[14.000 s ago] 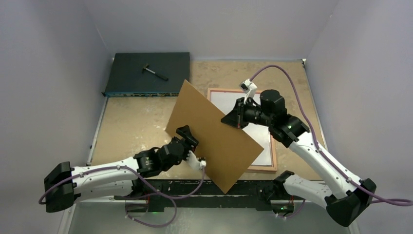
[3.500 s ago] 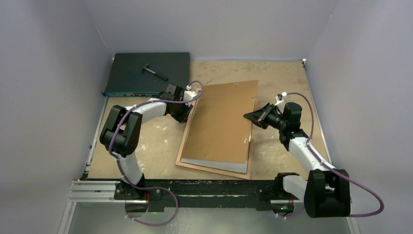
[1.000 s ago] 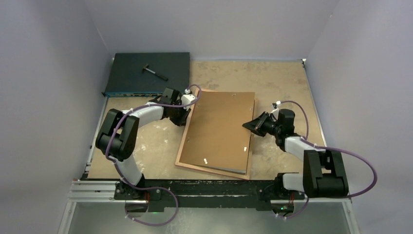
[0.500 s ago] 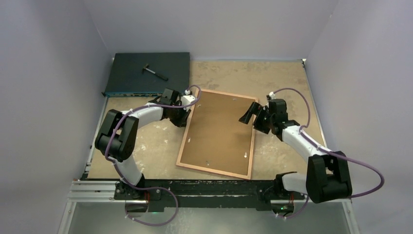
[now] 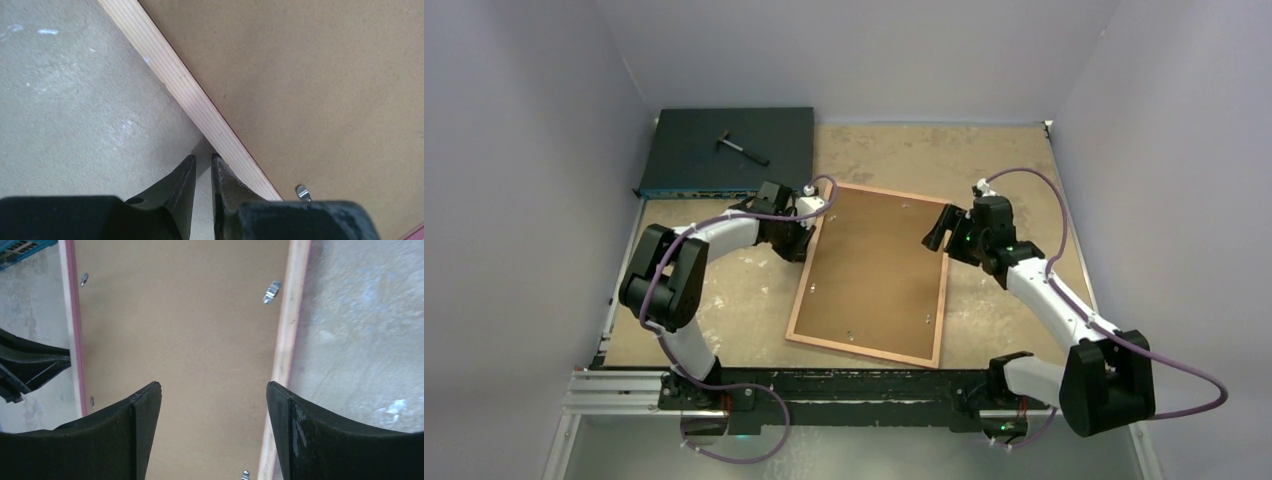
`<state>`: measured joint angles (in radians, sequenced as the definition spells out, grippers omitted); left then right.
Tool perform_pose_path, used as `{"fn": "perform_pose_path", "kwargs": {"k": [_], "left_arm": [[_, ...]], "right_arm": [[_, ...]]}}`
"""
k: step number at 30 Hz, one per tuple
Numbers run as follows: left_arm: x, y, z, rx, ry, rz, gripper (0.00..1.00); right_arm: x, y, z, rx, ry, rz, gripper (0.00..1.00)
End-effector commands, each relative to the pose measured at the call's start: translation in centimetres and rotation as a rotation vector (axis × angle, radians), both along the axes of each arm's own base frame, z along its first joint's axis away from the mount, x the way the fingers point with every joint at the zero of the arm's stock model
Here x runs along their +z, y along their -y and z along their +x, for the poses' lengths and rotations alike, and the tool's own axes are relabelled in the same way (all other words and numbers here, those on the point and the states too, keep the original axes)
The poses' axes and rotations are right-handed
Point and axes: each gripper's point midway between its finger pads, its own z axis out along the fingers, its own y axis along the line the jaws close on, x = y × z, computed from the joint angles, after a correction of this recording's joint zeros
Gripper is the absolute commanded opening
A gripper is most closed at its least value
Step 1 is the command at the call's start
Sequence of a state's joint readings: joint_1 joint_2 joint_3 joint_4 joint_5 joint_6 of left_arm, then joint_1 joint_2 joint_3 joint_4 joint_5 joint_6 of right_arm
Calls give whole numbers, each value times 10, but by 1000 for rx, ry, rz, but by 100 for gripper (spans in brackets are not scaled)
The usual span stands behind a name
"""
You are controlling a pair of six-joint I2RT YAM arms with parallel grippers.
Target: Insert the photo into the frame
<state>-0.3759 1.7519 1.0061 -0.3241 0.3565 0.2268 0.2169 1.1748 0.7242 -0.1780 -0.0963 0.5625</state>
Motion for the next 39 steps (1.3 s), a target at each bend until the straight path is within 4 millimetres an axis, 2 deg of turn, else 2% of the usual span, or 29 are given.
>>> {"fn": "perform_pose_path", "kwargs": {"k": [1,3,4,6,8,9,12,15,18,20,22,24,25,28,31,34,39], "left_arm": [[19,-1,-11,-8,-52,-20,18],[37,-4,-5,-8,-26,-25,21],[48,-6,-3,-8,-4,-22,25],[76,-11,6,4,62,-1,35],[104,-19,16,35,121,37,41],[112,-25,18,51,130,66,50],[120,-38,16,76,114,131,57],[109,-43,1,51,72,129,59],[115,-46,0,55,112,133,68],[125,-53,5,80,155,148,83],[129,-60,7,98,159,140,87],[125,-64,2,97,120,118,88],[119,-64,-2,89,93,112,86],[92,-55,-20,54,-15,71,62],[60,-43,-39,55,-161,13,49],[40,-30,-51,42,-276,-53,43],[30,-15,-60,5,-350,-133,40]], "right_arm": [[9,-16,-1,10,38,26,76],[16,-22,-1,14,63,35,76],[25,-25,1,18,88,39,81],[43,-34,6,50,142,52,97],[68,-45,13,91,229,102,99],[76,-47,17,61,250,144,99],[89,-61,22,81,262,264,99],[77,-74,33,141,240,272,99],[61,-92,37,172,195,232,97],[57,-107,33,199,188,220,98],[55,-128,25,239,183,219,98],[49,-153,14,293,165,236,97],[47,-166,7,322,153,256,96],[49,-201,-14,412,167,330,87],[51,-228,-38,508,195,405,76],[33,-248,-57,563,178,391,74],[4,-268,-73,606,125,391,68]]}}
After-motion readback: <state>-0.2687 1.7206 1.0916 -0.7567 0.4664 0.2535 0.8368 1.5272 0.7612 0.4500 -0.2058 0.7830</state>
